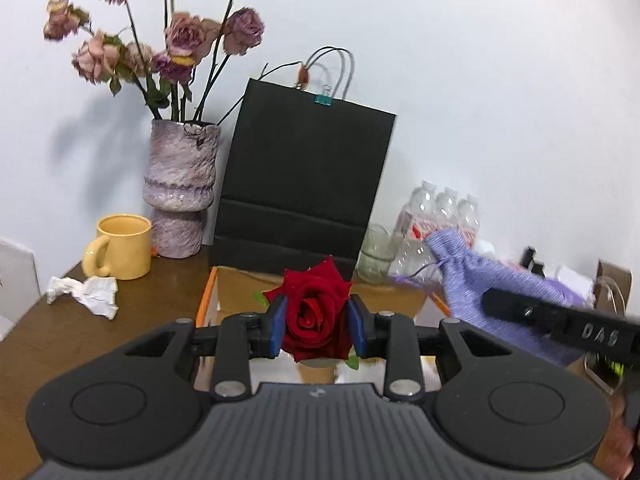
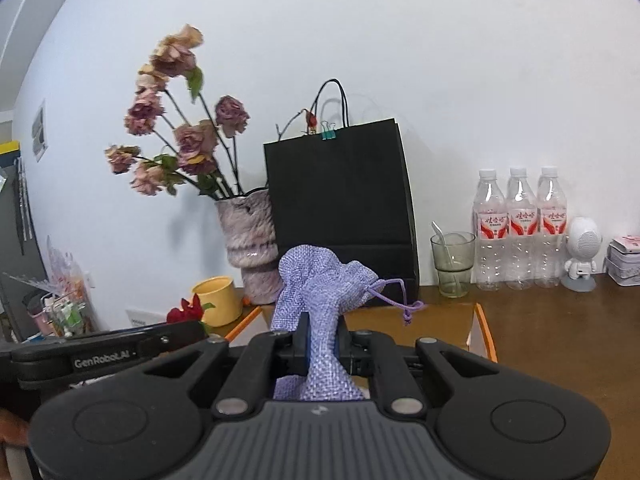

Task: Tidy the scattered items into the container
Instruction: 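Lower the rose and purple pouch into the box and release both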

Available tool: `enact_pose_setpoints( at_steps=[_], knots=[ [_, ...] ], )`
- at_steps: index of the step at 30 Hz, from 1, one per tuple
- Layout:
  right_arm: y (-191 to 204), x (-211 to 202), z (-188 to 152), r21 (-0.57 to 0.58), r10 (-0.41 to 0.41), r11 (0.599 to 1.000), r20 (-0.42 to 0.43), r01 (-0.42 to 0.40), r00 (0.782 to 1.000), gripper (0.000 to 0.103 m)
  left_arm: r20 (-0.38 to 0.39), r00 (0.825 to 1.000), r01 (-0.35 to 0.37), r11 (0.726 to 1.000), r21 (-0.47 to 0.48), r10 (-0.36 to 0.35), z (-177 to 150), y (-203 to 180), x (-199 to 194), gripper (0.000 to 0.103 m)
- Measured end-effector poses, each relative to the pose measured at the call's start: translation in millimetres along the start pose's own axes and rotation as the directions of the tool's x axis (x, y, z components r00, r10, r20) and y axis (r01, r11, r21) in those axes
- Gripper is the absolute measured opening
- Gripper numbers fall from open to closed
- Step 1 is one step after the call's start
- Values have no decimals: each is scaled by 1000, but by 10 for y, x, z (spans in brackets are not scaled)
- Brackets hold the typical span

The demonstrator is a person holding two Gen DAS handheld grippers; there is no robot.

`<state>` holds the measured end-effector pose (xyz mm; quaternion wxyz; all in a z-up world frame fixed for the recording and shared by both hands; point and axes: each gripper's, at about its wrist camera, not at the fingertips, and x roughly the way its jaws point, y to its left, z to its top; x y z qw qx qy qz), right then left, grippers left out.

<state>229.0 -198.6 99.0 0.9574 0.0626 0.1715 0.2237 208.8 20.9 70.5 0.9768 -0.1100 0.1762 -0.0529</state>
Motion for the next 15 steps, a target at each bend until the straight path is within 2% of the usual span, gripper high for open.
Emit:
enact_pose_setpoints(
  at_steps=[3,9,15],
  knots=[
    [-55,339,27,7,-19,1000,-23,19,1000,8,-27,1000,-16,1000,-12,15,19,-7,289,32],
    [-170,1004,-121,-14,-45,999,-153,44,987,8,-93,990,-102,995,21,104,-67,78,790,32],
    [-266,1329,-332,-43,-92,996,-238,84,967,8,-154,977,-145,988,45,150,-196,166,1064,32]
  ],
)
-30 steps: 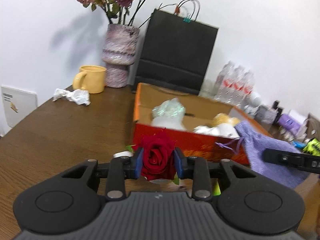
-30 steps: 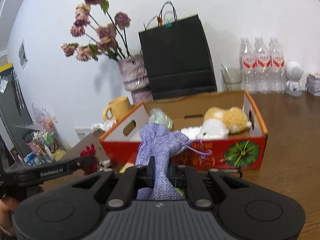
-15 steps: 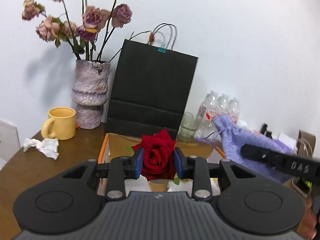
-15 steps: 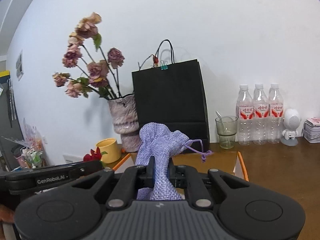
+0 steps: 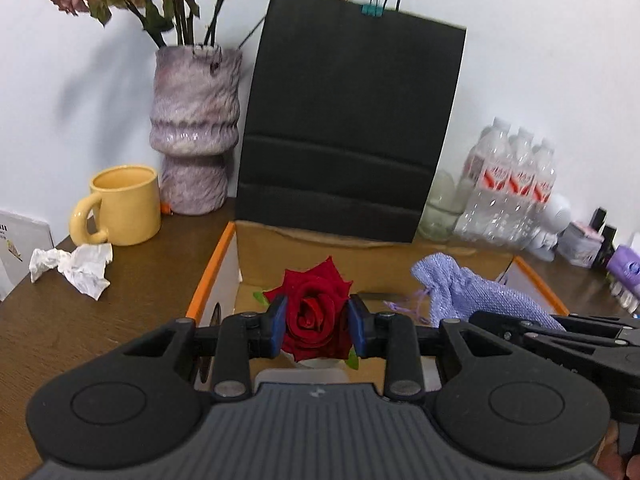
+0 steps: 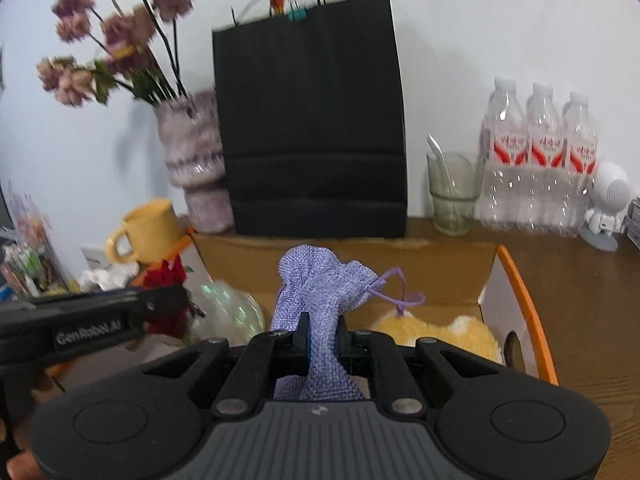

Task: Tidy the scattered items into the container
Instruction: 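Lower the rose and purple pouch into the box and release both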

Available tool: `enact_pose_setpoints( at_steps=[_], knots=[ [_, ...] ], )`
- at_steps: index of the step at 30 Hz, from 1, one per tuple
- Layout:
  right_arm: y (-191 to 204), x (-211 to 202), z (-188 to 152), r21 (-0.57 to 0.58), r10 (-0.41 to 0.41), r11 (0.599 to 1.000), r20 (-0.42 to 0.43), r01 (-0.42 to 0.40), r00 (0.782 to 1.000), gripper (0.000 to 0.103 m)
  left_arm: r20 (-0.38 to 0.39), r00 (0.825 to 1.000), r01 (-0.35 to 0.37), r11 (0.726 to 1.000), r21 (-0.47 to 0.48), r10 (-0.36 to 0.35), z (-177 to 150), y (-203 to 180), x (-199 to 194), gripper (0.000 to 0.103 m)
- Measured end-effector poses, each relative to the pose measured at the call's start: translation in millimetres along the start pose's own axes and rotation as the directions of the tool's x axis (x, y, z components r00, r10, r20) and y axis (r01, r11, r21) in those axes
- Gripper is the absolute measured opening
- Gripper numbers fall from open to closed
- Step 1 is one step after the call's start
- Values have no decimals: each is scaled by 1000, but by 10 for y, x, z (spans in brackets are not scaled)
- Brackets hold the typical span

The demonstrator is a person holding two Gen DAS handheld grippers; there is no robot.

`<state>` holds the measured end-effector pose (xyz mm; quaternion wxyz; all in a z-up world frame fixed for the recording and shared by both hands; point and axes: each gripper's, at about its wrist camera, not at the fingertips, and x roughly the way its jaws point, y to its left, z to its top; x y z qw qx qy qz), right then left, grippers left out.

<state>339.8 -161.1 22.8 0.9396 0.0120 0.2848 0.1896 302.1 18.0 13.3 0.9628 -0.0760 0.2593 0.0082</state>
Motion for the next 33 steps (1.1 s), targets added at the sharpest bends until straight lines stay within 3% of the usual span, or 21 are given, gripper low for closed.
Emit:
enact_pose_setpoints(
  at_steps=[4,6,8,9,11,12,13,14,15,33],
  knots=[
    [10,68,-58,-17,-8,1000,-27,8,1000,10,-13,1000,-18,1000,21,18,-59,-18,54,33],
    [31,97,-80,-37,-7,999,-44,6,999,22,-11,1000,-21,999,40,22,-58,-47,41,36],
    [46,98,-83,-58,-28,998,-55,25,998,31,-8,1000,-29,998,56,30,-63,-75,23,50],
    [49,85,-80,-65,-36,997,-57,32,998,42,-2,999,-35,998,57,35,-67,-84,10,55],
    [44,38,-56,-64,-31,998,-51,28,998,60,10,999,-46,997,62,45,-65,-96,-27,74],
    [40,12,-41,-65,-42,997,-45,39,998,65,23,998,-61,996,61,59,-57,-98,-51,77],
    [38,-8,-29,-73,-60,996,-39,57,997,69,34,997,-74,996,58,72,-46,-96,-73,87],
    [34,-29,-14,-82,-76,994,-35,73,997,81,45,996,-80,995,54,77,-32,-90,-94,102],
    [26,-47,-6,-84,-78,994,-31,75,996,94,57,995,-79,996,50,76,-21,-82,-118,103],
    [61,-189,44,-84,-89,993,-15,87,996,100,60,994,-90,995,35,88,34,-75,-310,103]
  ],
)
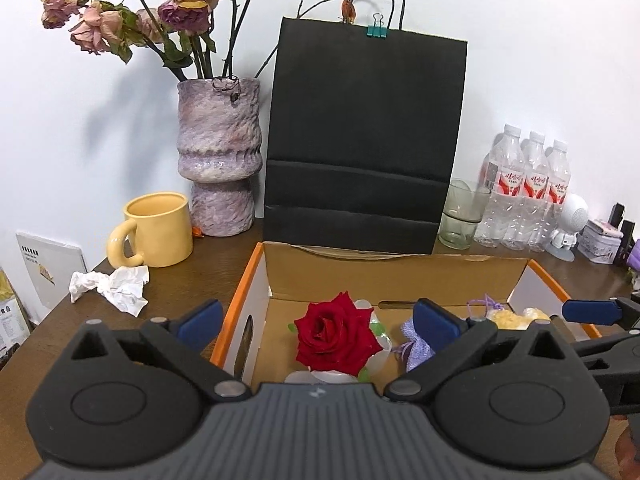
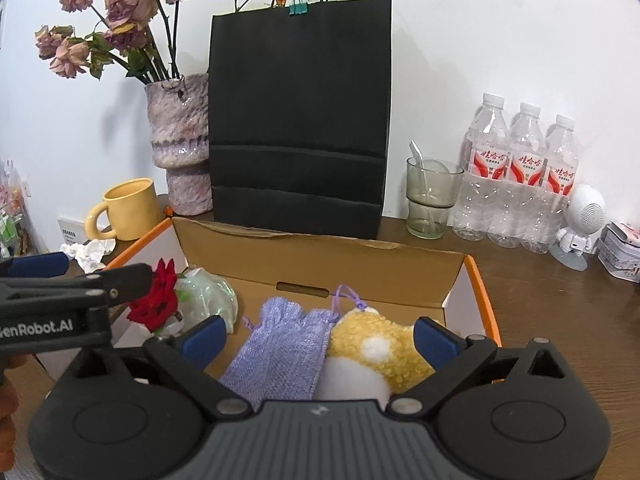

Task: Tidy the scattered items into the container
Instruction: 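Lower the rose and purple pouch into the box and release both, then grasp the white bottle cap with the left gripper while the right grasps the carabiner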

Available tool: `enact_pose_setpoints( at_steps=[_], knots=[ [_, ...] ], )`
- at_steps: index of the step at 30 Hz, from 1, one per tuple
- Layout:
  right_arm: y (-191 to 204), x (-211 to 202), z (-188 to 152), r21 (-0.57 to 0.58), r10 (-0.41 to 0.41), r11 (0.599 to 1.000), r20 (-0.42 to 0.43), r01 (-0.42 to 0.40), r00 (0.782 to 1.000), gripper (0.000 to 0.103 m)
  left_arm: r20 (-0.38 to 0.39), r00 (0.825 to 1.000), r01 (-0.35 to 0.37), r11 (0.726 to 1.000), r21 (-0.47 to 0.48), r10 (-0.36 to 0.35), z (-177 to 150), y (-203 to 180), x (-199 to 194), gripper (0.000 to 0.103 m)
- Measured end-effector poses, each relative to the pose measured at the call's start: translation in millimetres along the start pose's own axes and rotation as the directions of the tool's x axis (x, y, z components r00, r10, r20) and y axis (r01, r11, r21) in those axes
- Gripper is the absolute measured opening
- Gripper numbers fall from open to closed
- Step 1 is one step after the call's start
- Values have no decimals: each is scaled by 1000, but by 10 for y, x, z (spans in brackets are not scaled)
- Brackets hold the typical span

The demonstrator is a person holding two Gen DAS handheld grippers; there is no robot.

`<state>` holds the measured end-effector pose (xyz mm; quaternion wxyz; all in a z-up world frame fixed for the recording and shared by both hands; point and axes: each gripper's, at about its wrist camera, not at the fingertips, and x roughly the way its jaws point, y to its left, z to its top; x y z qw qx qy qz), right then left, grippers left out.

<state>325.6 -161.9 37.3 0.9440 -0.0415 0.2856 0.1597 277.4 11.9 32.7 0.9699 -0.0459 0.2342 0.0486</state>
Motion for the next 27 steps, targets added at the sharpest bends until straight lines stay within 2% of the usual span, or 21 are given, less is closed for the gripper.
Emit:
enact_pose_setpoints(
  at_steps=[6,13,18,21,27],
  knots=[
    [-40,-239,9,3,0,1000,37,0,999,100,32,999,32,999,-28,-31,47,68,-277,103],
    [-68,-755,-139,-18,-1,1000,98,3,995,101,60,998,25,1000,-4,-25,-50,198,-682,103],
    [-158,-1146,-387,-38,-38,998,116,42,993,101,48,999,8,1000,0,-7,-279,405,-968,103],
    [-259,-1338,-589,-6,-56,998,116,57,992,101,31,999,-17,1000,11,17,-416,528,-1106,103],
    [-371,-1423,-983,36,-50,998,60,48,997,101,-5,998,-66,997,51,66,-698,709,-1289,103]
  ],
)
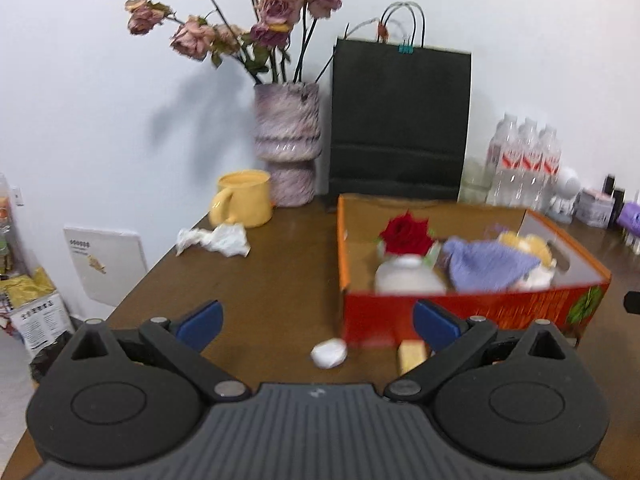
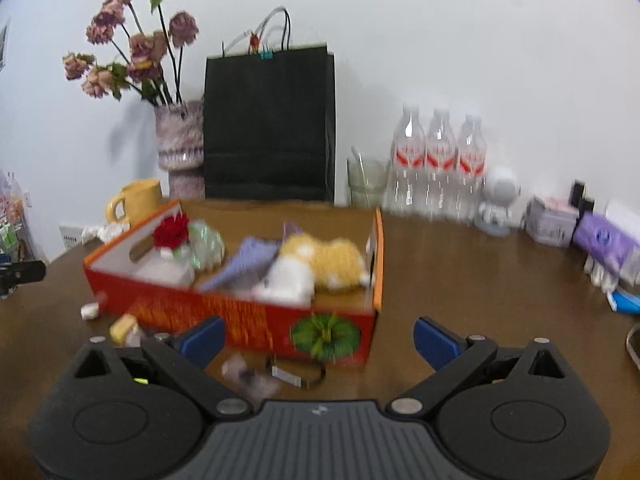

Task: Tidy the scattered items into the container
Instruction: 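Grasp the white bottle cap with the left gripper while the right grasps the carabiner, then carry the bottle cap and carabiner over the box and lower them in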

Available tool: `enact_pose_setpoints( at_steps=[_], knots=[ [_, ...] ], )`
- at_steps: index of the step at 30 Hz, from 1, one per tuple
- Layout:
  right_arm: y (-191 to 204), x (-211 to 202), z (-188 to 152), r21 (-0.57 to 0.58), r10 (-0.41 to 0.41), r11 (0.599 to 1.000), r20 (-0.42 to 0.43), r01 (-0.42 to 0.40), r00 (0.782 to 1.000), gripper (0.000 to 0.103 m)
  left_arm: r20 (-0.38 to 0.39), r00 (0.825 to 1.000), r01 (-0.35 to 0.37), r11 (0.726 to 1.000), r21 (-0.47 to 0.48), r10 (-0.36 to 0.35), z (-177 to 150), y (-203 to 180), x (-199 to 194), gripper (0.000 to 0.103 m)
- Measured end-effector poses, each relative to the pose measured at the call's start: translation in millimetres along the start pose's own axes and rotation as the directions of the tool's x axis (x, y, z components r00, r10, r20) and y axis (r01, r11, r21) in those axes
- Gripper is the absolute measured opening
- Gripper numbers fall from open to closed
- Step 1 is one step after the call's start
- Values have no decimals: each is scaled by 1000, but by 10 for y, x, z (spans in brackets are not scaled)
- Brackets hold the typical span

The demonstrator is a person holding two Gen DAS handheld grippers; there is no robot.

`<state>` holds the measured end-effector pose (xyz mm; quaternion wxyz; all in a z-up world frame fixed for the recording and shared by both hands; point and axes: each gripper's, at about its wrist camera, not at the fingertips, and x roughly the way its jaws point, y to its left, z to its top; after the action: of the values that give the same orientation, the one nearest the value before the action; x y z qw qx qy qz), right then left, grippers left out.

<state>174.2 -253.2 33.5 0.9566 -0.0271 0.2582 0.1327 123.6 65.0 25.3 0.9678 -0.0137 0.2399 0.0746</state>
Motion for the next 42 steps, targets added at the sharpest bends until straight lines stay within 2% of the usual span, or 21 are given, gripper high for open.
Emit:
enact_pose_setpoints(
  at_steps=[3,8,16,19,21,23,28,31,34,37,40,42],
  knots=[
    [10,66,-184,6,12,1000,-45,-11,999,100,-39,999,-6,1000,20,7,-137,28,18,103],
    [73,245,-356,-6,-16,1000,-95,15,995,98,-86,996,-21,999,45,24,-295,26,167,103],
    [76,517,-290,32,-47,998,-133,51,990,94,-155,984,-80,994,75,90,-318,-8,626,103],
    [46,635,-230,84,-34,995,-145,47,989,94,-171,982,-73,995,71,85,-272,-30,765,99],
    [48,717,-187,107,-27,993,-153,43,988,93,-180,981,-59,995,77,72,-257,-57,832,95],
    [79,810,-159,109,-35,993,-167,53,985,91,-195,979,-45,996,81,60,-260,-81,902,85],
    [131,972,-165,113,-72,989,-194,95,978,87,-212,977,-10,999,43,19,-266,-47,1003,80],
    [138,1013,-184,114,-65,989,-209,90,976,87,-205,979,14,1000,27,-8,-274,-27,1009,72],
    [216,1026,-205,70,-79,993,-210,96,975,84,-196,980,43,999,29,-37,-269,-35,993,52],
    [257,981,-209,55,-70,995,-195,82,978,68,-188,980,74,996,43,-65,-275,-55,960,30],
    [258,937,-213,50,-61,996,-187,72,980,52,-184,980,82,996,46,-72,-287,-55,943,30],
    [253,906,-223,47,-54,997,-185,63,981,50,-181,980,86,995,45,-76,-294,-50,935,29]
  ],
)
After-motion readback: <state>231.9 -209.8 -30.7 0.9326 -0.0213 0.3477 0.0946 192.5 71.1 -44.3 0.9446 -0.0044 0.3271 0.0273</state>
